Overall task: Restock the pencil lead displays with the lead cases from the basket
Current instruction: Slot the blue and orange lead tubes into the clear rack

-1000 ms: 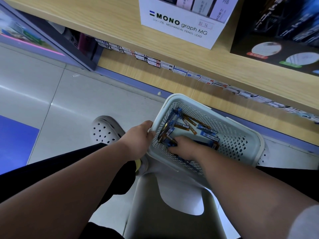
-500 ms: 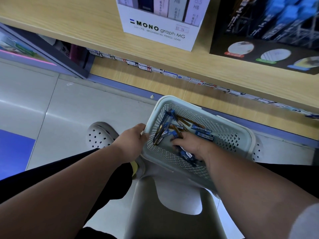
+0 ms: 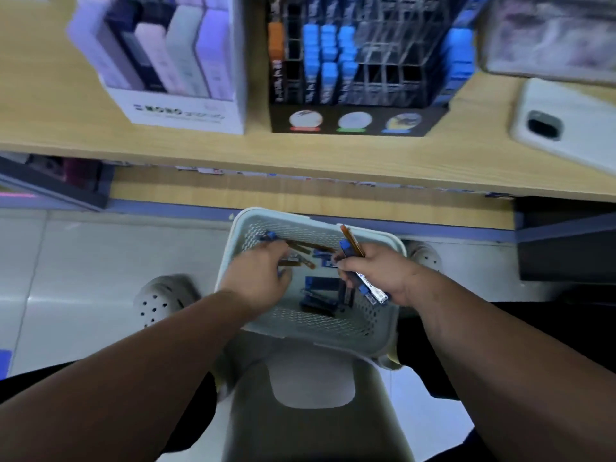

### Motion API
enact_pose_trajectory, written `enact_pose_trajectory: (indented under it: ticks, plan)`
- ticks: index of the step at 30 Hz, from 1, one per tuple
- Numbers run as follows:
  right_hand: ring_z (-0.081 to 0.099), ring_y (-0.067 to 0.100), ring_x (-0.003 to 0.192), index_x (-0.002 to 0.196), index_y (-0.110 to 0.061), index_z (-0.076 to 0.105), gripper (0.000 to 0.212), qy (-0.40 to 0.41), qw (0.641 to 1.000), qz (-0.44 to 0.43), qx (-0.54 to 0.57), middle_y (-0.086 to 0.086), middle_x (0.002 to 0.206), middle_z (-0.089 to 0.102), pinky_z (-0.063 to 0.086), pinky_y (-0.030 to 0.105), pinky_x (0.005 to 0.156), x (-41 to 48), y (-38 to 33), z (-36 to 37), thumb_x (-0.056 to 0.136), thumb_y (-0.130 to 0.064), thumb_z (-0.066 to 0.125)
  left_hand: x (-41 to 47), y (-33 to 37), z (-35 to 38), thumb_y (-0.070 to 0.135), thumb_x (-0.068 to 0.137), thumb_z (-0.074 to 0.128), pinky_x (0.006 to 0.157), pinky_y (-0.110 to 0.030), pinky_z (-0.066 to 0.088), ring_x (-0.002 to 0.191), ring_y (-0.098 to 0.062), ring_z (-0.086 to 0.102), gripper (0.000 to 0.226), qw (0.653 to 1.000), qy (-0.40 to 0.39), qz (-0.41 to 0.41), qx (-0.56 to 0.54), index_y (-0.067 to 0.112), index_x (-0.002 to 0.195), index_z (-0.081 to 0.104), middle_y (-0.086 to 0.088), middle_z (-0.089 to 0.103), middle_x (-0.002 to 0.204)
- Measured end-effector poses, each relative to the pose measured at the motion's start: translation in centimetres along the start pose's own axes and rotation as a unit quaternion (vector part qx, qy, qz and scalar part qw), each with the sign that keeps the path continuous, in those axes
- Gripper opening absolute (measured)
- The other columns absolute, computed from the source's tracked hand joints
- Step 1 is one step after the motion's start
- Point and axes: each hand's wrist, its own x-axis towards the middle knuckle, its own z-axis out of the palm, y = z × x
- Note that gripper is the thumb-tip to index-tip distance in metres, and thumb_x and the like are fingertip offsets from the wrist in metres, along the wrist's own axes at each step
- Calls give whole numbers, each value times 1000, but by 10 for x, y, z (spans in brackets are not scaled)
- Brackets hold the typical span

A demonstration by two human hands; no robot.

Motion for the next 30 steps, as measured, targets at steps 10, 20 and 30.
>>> enact_pose_trajectory:
  ticks: [10, 20, 30]
  plan:
    - [58, 23, 67, 98, -9, 65, 4, 63, 997, -11, 49, 12, 73, 61, 51, 35, 68, -40, 36, -39, 97, -9, 61, 71, 11, 97, 57, 76, 70, 99, -43, 49, 124, -27, 49, 73, 937, -284, 83, 188, 29, 139, 46, -4, 49, 140]
    - [57, 11, 57, 105, -2, 63, 8, 113, 988, -40, 96, 4, 67, 62, 49, 22, 57, -53, 33, -55, 98, -6, 60, 74, 9, 132, 48, 81, 74, 92, -43, 47, 118, -31, 49, 64, 912, -278, 153, 261, 20, 132, 47, -9, 50, 129]
    - [60, 11, 60, 110, -5, 66, 16, 146, 988, -5, 55, 6, 75, 66, 53, 22, 60, -57, 40, -46, 95, -11, 62, 74, 24, 152, 17, 91, 65, 87, -35, 51, 105, -26, 60, 32, 904, -318, 101, 268, 12, 123, 66, -10, 61, 117]
